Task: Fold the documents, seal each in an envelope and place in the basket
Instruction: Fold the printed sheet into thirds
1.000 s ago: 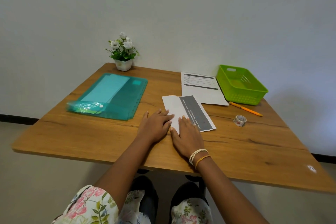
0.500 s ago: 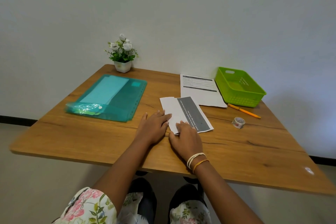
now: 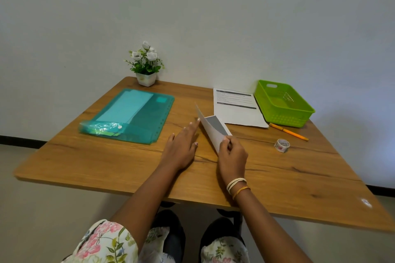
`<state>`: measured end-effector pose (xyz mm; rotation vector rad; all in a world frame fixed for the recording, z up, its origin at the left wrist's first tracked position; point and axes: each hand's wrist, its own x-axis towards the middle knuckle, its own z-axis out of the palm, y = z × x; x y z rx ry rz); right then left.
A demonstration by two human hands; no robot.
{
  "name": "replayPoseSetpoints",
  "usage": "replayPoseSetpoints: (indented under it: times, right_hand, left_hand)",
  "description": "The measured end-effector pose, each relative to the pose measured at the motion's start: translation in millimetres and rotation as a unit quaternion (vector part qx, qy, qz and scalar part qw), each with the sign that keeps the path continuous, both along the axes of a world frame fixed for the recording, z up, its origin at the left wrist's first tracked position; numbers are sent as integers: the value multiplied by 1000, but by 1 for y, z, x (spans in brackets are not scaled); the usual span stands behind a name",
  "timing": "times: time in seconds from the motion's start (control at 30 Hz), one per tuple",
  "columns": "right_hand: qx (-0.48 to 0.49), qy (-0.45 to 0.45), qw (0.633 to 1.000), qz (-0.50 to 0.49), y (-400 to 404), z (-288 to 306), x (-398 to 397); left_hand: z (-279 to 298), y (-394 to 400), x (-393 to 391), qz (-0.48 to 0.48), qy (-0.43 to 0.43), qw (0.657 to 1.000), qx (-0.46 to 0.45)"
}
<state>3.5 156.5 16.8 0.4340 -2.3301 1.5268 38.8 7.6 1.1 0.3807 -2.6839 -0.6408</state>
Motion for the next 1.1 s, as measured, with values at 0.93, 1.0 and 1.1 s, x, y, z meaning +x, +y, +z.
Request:
replayPoseSetpoints:
  times: [0.93,1.0,1.1]
  right_hand:
    - [391,13,919,-44,4,-2,-92]
    - [398,36,913,-86,-1,-5,-82]
    - [381,91,920,-17,-17,-9,-64]
  left_hand:
    - [-6,-4,-3,-30,-124,985,-114]
    - [-6,-2,-4,-25,-117,985,-123]
    - [-5,0,-4,-10,-98,984,-148]
